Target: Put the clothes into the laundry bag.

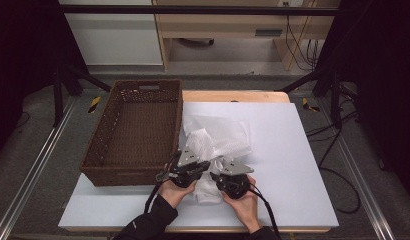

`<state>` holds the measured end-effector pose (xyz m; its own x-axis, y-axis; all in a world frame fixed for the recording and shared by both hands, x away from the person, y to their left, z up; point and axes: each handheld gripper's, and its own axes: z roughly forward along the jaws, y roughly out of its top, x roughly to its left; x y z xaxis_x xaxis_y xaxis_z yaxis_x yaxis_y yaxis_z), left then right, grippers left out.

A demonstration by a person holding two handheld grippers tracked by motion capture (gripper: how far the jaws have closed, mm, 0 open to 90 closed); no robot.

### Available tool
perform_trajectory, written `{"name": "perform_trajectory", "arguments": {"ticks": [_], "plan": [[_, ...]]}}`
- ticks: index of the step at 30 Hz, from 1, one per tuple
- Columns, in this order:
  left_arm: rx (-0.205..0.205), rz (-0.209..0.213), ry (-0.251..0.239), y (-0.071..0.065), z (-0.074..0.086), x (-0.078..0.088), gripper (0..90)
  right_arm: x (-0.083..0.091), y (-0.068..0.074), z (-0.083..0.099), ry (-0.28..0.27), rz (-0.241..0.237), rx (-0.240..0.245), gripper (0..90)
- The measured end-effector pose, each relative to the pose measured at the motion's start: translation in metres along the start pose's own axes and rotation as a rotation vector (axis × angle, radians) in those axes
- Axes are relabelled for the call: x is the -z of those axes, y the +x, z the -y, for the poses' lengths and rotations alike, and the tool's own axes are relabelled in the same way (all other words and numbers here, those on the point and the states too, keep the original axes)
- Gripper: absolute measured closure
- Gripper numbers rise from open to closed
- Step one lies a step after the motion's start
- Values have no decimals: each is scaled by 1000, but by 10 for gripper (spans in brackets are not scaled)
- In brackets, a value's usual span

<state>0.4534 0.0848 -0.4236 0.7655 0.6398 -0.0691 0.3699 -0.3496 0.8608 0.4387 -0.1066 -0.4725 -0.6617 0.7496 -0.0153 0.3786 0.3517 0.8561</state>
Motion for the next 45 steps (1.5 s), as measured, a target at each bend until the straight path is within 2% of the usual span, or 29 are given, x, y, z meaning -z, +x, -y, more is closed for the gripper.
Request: {"name": "perform_trajectory", "arguments": {"ticks": [1, 5, 8, 10, 11, 13, 14, 16, 17, 19, 21, 23, 25, 27, 29, 31, 33, 35, 36, 37, 39, 41, 43, 45], "plan": [[1, 8, -12, -1, -3, 3, 885, 6, -1, -2, -30, 2, -13, 778], [-5, 58, -72, -15, -18, 21, 886, 17, -5, -14, -89, -2, -54, 782], [-31, 60, -55, -25, -19, 22, 886, 12, -5, -24, -108, 18, -76, 780], [-40, 58, -34, -26, -16, 19, 888, 0, -4, -25, -100, 61, -68, 775], [-30, 69, -25, -25, -14, 17, 888, -9, -4, -23, -89, 98, -55, 774], [-29, 60, -6, -23, -10, 12, 889, -28, -7, -14, -65, 176, -43, 762], [-25, 62, 0, -21, -9, 10, 888, -37, -11, -9, -57, 200, -49, 752], [-29, 48, 2, -18, -6, 6, 888, -37, -16, -9, -61, 181, -84, 733], [-29, 35, 7, -16, -5, 4, 888, -35, -17, -9, -64, 166, -84, 710], [-22, 19, 9, -12, -2, 2, 888, -22, -19, -11, -73, 104, -72, 633], [-9, 4, 8, -5, 0, 2, 888, -8, -21, -12, -86, 39, -81, 523], [-4, -7, 9, -1, 2, 1, 889, 10, -21, -10, -87, -16, -59, 421], [-2, -4, 9, 1, 3, 0, 889, 24, -19, -5, -92, -22, -24, 350], [-7, -4, 12, 0, 4, -1, 890, 30, -18, 0, -75, -26, -25, 315], [-14, -5, 12, -1, 5, -3, 890, 26, -18, 6, -48, -36, -31, 338], [-18, -5, 12, -2, 5, -3, 891, 14, -16, 9, 22, -11, -2, 397], [-19, -2, 10, -2, 5, -3, 891, 4, -16, 10, 47, -11, 1, 464], [-19, 2, 10, -3, 5, -3, 892, -4, -15, 11, 81, 41, 35, 641], [-18, 6, 11, -4, 5, -3, 892, -8, -16, 12, 89, 86, 56, 733], [-20, 8, 7, -4, 5, -2, 892, -9, -18, 12, 88, 103, 51, 763], [-19, 19, -3, -7, 2, 2, 892, -7, -20, 10, 94, 98, 9, 792], [-19, 31, -29, -10, -3, 8, 892, 0, -20, 7, 48, 72, -11, 798], [-20, 44, -54, -13, -8, 15, 892, 15, -15, -2, -46, 21, -27, 798], [-17, 69, -85, -18, -15, 25, 892, 25, -9, -12, -110, -7, -8, 796]]}}
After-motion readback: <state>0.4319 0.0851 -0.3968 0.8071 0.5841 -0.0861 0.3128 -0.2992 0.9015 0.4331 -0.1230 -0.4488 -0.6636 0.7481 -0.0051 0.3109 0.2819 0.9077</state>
